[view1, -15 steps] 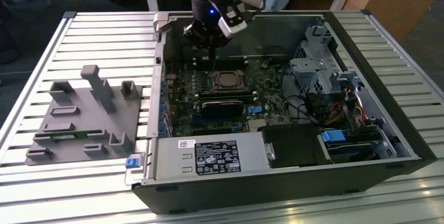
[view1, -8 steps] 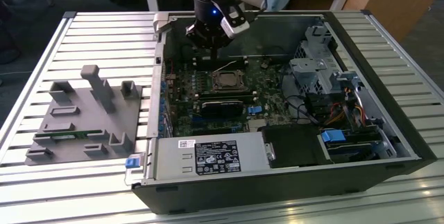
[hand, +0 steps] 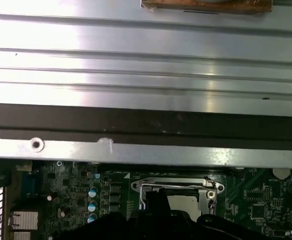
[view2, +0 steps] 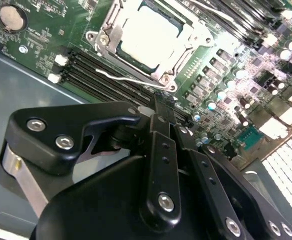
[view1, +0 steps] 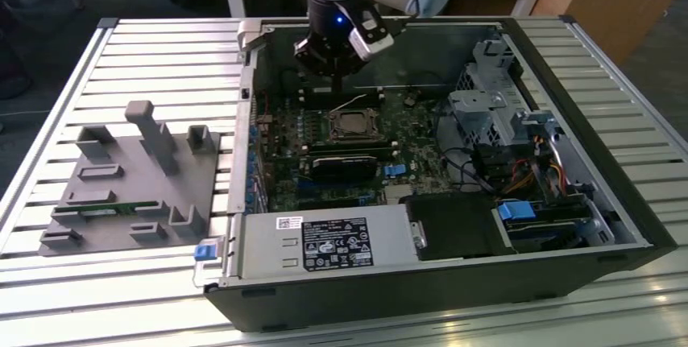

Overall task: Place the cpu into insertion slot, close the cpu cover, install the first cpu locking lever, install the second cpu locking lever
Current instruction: 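Install the first cpu locking lever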

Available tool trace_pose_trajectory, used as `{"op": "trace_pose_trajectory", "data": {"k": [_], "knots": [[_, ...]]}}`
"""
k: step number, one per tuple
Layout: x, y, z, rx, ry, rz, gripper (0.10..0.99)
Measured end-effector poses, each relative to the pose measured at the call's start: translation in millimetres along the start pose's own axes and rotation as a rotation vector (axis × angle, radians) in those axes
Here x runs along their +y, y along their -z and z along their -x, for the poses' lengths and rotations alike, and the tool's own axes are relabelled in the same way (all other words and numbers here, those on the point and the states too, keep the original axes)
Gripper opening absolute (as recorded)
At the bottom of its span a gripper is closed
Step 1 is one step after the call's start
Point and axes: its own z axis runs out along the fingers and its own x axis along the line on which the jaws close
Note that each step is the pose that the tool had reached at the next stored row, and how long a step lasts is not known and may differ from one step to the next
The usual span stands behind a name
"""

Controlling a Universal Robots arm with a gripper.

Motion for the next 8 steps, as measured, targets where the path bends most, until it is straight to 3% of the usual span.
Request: {"op": "trace_pose_trajectory", "data": {"k": [5, 6, 8], "knots": [[-0.1, -1.1, 2.2, 0.0008, 0.000, 0.003, 0.106], [-0.1, -1.3, 2.2, 0.0005, -0.001, 0.012, 0.106], [-0.1, -1.6, 2.3, -0.0001, -0.002, 0.043, 0.106]]}}
